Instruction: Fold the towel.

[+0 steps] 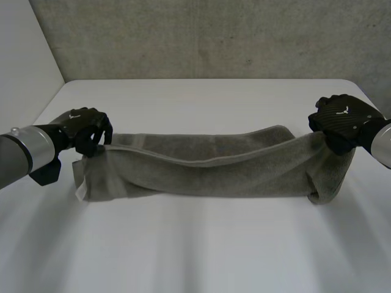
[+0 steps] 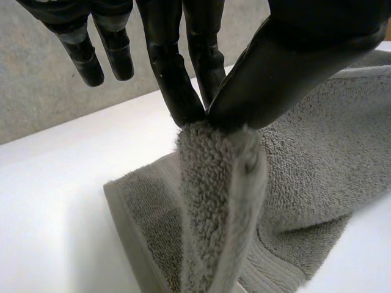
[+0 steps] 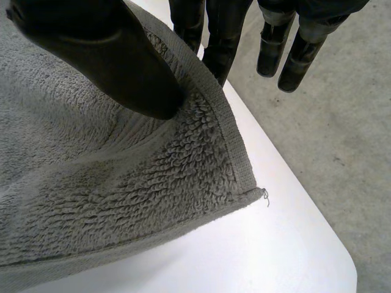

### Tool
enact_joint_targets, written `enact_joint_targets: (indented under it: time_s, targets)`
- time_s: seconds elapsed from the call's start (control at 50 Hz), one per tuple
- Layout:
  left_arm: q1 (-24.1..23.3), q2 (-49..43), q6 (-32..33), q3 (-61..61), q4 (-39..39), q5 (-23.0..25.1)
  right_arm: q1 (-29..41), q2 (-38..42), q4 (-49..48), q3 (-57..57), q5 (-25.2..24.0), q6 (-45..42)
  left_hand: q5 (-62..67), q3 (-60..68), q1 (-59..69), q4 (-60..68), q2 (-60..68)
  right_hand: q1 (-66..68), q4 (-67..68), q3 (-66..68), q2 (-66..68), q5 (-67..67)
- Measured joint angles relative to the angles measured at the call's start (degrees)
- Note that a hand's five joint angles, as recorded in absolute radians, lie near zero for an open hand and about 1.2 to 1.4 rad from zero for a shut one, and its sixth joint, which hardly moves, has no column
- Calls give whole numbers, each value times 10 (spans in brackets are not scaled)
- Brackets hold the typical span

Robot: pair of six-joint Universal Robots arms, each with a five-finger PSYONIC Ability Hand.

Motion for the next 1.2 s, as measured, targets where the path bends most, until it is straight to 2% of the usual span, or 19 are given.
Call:
enact_joint_targets:
  time_s: [0.26,0.56,0.76,1.06,1.12,1.14,1.18,1.2]
  targets:
    - [-9,-89,9,56,22,-19,14,100,-47,-50,9,-4,0,0,0,0,0,0,0,0,0,0]
    - [-27,-201,11,147,152,-22,53,220,-135,-146,33,0,0,0,0,0,0,0,0,0,0,0]
    - [-41,-248,12,173,214,-25,65,264,-170,-183,35,3,0,0,0,0,0,0,0,0,0,0]
    - [-45,-293,47,207,240,-40,64,322,-192,-236,37,2,0,0,0,0,0,0,0,0,0,0]
    - [-47,-296,56,204,261,-41,64,331,-192,-243,37,1,0,0,0,0,0,-93,0,0,-96,-116]
    - [-47,-296,58,202,269,-41,64,334,-192,-244,37,1,-30,0,-32,0,-38,-153,0,0,-155,-169]
    - [-49,-296,60,199,282,-42,63,337,-192,-245,39,1,-187,0,-189,0,-202,-240,0,0,-237,-257]
    - [-50,-295,61,197,290,-43,63,339,-193,-246,41,1,-311,0,-299,0,-314,-302,0,0,-297,-324]
